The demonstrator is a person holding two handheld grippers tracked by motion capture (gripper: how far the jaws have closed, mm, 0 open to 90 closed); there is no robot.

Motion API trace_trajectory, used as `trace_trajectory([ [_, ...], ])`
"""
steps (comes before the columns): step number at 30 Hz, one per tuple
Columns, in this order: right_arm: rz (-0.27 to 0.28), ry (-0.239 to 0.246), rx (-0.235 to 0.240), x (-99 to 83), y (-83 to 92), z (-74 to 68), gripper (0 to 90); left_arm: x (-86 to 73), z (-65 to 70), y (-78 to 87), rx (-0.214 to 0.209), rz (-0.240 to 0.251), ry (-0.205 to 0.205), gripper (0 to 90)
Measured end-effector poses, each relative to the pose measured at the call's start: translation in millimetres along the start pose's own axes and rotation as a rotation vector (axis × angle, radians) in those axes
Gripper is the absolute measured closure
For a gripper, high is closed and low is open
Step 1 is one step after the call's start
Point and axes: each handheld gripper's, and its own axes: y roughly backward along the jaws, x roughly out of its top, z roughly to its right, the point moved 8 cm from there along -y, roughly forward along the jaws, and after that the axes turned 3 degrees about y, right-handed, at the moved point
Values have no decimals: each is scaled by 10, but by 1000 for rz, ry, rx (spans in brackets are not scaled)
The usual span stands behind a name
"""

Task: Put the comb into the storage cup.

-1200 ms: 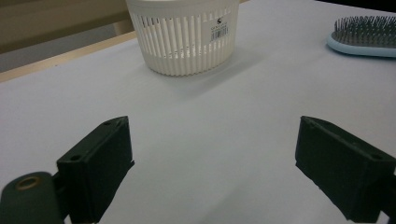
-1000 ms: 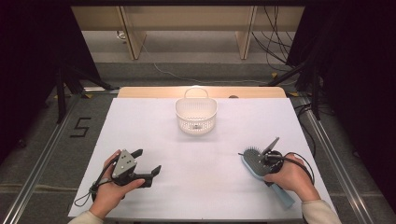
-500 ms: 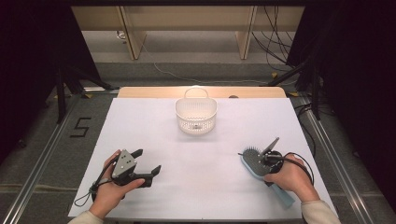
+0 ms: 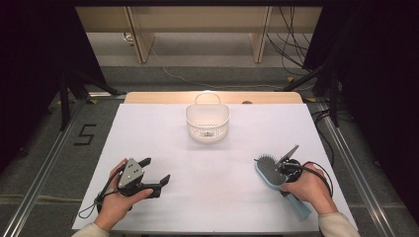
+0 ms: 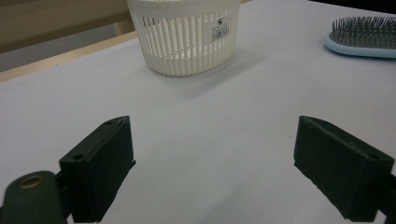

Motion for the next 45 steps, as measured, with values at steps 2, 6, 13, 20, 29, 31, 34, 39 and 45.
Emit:
trace_trajectory([
  [2, -1, 0, -1, 0, 3, -5, 703, 2, 1, 1, -1, 1, 1, 114],
  [6, 3, 7, -5, 0, 8, -11, 704, 2, -1, 2, 0, 2, 1, 116],
  [13, 12, 22, -6, -7, 15, -11, 704, 4, -7, 3, 0, 3, 2, 117],
  [20, 32, 26, -11, 2, 32, -8, 704, 4, -10, 4, 2, 4, 4, 117],
  [29, 90, 12, -13, 37, 97, 5, 704, 9, -12, 7, 3, 8, 8, 118],
  [31, 105, 8, -15, 47, 109, 12, 704, 8, -14, 5, 4, 9, 8, 119],
  [34, 138, 3, -14, 71, 129, 15, 704, 8, -15, 8, 5, 8, 10, 119],
  [39, 202, -11, -13, 120, 175, 21, 704, 7, -19, 9, 7, 7, 6, 119],
  [45, 266, -20, -19, 167, 218, 33, 704, 10, -21, 12, 8, 9, 7, 119],
])
